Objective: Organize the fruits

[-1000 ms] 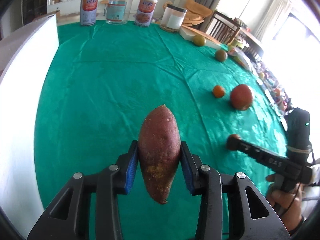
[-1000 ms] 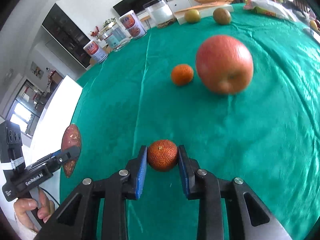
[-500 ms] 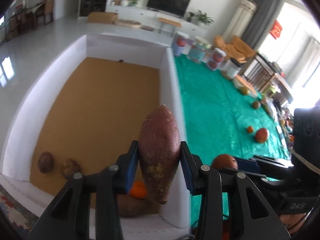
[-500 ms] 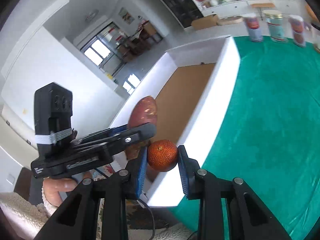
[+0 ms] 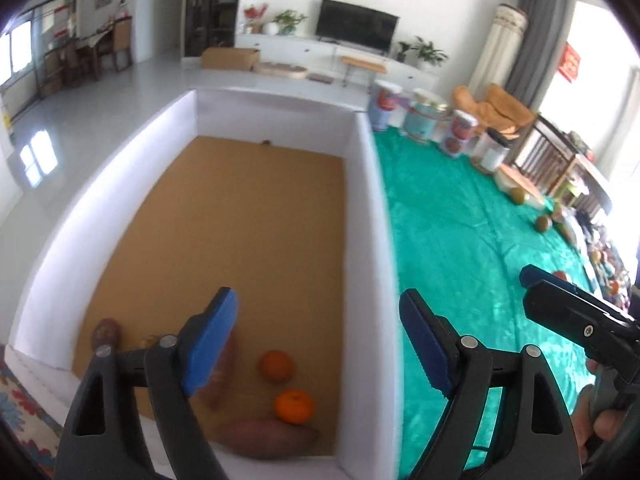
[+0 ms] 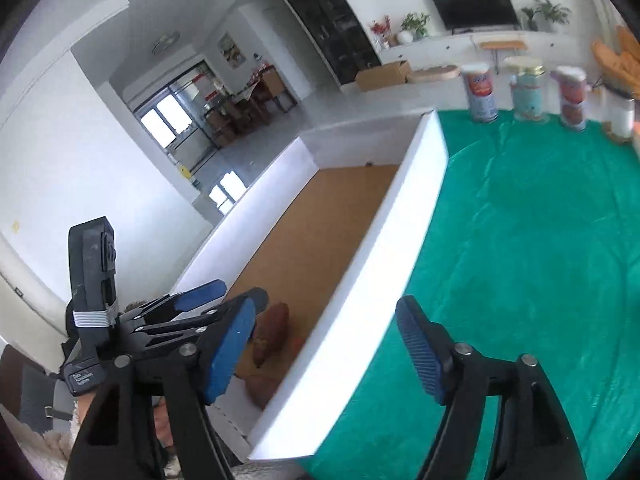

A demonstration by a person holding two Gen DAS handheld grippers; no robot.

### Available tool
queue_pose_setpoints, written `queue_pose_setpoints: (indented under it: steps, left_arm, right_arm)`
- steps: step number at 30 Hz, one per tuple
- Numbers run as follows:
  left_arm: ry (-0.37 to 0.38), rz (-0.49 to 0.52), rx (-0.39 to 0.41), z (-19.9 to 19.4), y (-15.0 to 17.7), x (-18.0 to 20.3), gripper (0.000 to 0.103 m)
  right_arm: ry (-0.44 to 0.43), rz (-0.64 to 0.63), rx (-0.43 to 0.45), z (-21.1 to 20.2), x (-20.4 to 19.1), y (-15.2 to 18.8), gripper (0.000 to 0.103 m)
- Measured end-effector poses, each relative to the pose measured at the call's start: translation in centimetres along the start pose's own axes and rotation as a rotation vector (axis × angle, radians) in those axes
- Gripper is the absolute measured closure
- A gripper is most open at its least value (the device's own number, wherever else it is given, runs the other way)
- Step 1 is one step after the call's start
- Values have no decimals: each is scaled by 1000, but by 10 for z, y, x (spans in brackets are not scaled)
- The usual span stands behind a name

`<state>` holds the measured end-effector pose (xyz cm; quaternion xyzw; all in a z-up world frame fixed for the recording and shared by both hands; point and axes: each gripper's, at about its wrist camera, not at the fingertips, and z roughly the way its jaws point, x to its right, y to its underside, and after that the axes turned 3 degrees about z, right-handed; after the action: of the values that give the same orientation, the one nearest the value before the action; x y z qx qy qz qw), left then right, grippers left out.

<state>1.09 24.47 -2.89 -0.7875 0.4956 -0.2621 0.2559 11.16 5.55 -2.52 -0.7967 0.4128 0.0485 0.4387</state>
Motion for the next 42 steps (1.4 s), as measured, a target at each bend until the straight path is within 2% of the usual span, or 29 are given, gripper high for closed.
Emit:
queue_pose_setpoints:
  steps: [2,6,8,11,13,15,18,21,23,31,42]
  left_arm:
    - [87,65,10,2,3,41,13]
    - [262,205,-82,38,19,127,13]
    - [288,261,-84,58,28,164,13]
    - [264,330,-90,103,34,210,13]
    - [223,357,-102,130,39,229,13]
    - [184,370,-129,154,41,241,13]
    - [143,386,-127,177,40,253,13]
    - [96,414,-110,189,40,256,13]
    - [95,411,-105,192,38,257,12]
    - [73,403,-113,201,36,260,7]
    - [77,399,-115,201,35,259,7]
  right_arm:
    - [131,19,69,-35,35,14,2]
    - [458,113,88,-87,128,59,2]
    - [609,179,68,-114,181,78,2]
    - [775,295,3,-143,254,92,2]
    - [790,390,-19,-155,289,97,2]
    - [813,424,-16,-164,312,100,2]
    - [871,416,-23,-153,330,95,2]
    - [856,431,-4,-128,340,90,2]
    - [883,399,-7,-115,342,87,1]
    - [883,409,3,-115,349,89,0]
    - [884,409,5,-114,350,89,0]
